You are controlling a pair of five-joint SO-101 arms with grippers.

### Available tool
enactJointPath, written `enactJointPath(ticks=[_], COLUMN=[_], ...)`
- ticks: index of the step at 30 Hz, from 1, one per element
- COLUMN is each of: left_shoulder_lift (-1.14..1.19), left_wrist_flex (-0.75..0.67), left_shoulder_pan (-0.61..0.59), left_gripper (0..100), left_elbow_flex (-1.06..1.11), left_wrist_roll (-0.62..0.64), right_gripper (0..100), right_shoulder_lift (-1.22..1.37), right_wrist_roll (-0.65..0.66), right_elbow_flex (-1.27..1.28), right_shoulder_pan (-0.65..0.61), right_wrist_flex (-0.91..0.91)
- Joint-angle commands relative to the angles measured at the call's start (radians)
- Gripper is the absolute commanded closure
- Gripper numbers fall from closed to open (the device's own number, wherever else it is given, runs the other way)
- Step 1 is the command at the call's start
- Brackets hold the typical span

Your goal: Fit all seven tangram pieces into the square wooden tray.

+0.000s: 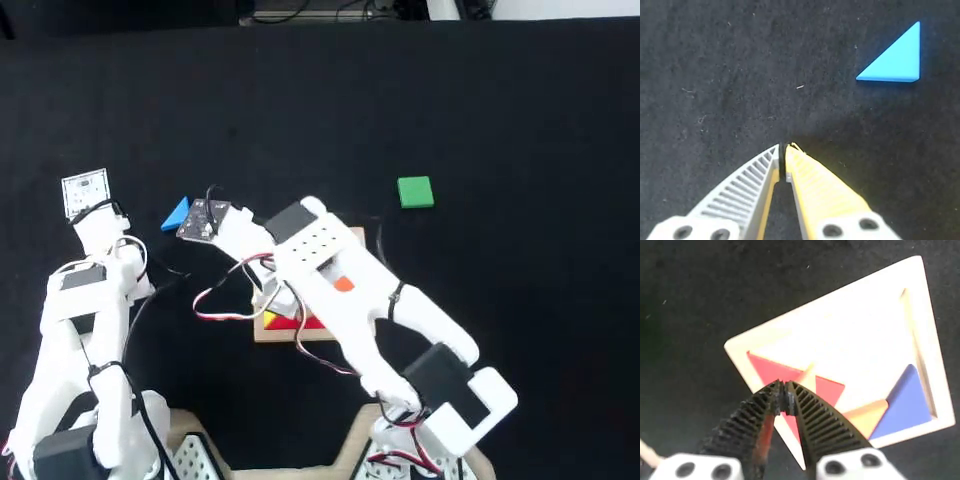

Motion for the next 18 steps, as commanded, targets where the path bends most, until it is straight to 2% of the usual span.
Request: enactJointPath(ticks=[1, 9, 18], left_shoulder_lift=[-0.026, -0.026, -0.025], left_wrist_flex=[-0.011, -0.012, -0.014], left_shoulder_pan=[-0.01, -0.005, -0.004], left_gripper=[97, 97, 97], left_elbow_flex=[-0.002, -0.002, -0.002], left_wrist_roll=[0.005, 0.003, 0.003], right_gripper=[98.8, 98.8, 98.8], right_shoulder_lift=[0.016, 0.079, 0.094], right_wrist_roll=[-0.02, -0.02, 0.002], right_elbow_flex=[0.007, 0.008, 0.007], right_shoulder_pan=[-0.015, 0.002, 0.172], right_wrist_flex=[-0.054, -0.078, -0.124])
